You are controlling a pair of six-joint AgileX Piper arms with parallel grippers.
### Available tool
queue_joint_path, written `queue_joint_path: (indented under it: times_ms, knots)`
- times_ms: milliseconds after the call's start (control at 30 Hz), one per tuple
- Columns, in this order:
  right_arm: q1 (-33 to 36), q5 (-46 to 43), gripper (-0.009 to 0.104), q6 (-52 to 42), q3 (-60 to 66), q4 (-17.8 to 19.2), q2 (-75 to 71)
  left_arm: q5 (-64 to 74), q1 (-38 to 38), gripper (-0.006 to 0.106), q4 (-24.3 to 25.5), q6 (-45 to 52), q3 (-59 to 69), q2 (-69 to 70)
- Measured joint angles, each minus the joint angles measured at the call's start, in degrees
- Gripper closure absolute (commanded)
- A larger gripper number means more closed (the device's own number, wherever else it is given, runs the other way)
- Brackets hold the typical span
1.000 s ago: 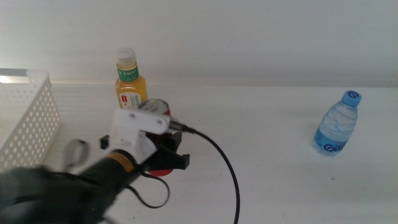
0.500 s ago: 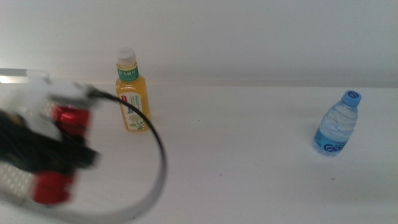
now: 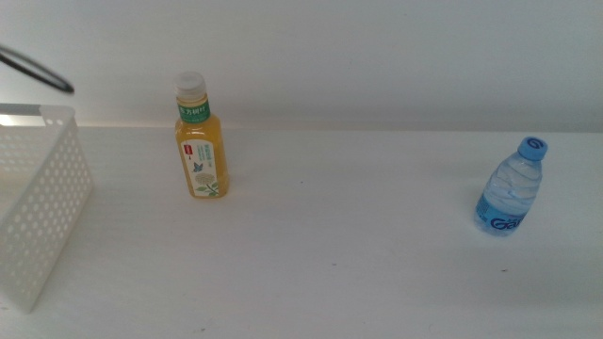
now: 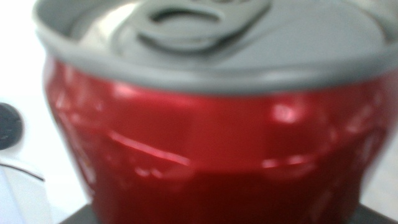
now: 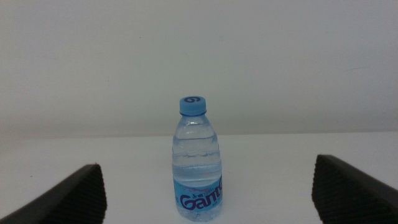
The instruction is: Use arms to grab the bottles and put them into the dustbin to the left of the table.
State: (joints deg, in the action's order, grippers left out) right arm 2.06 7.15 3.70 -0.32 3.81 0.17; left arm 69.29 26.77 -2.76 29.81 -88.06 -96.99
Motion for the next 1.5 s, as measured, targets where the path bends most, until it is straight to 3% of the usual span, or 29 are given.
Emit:
queue_joint_path:
  times_ms: [233,367,467,600,633,900,1133,1333,1500]
  knots:
    - [0.0,0.0,0.007,0.0,0.0,0.0,0.0,0.4,0.0,0.101,1.6,1.4,-0.7,-11.1]
    - [0.0,0.0,0.007,0.0,0.0,0.0,0.0,0.4,0.0,0.088,-0.1,1.5,-0.7,-14.8]
    - [0.0,0.0,0.007,0.0,0.0,0.0,0.0,0.4,0.0,0.062,-0.9,2.3,-0.7,-16.4]
    - [0.0,0.0,0.007,0.0,0.0,0.0,0.0,0.4,0.0,0.013,-0.3,2.5,-0.8,-16.5]
    - [0.0,0.0,0.007,0.0,0.0,0.0,0.0,0.4,0.0,0.006,-0.3,2.2,-0.9,-16.2]
    - [0.0,0.0,0.007,0.0,0.0,0.0,0.0,0.3,-6.4,0.007,2.1,-7.6,-1.0,-5.4]
    - [0.0,0.0,0.007,0.0,0.0,0.0,0.0,-2.5,-25.3,0.007,3.1,-17.2,8.3,14.7]
    - [0.0,0.0,0.007,0.0,0.0,0.0,0.0,-29.9,-39.4,0.007,12.1,-29.8,33.6,28.6]
    - [0.0,0.0,0.007,0.0,0.0,0.0,0.0,-67.7,-40.8,0.007,18.5,-40.5,56.5,30.2]
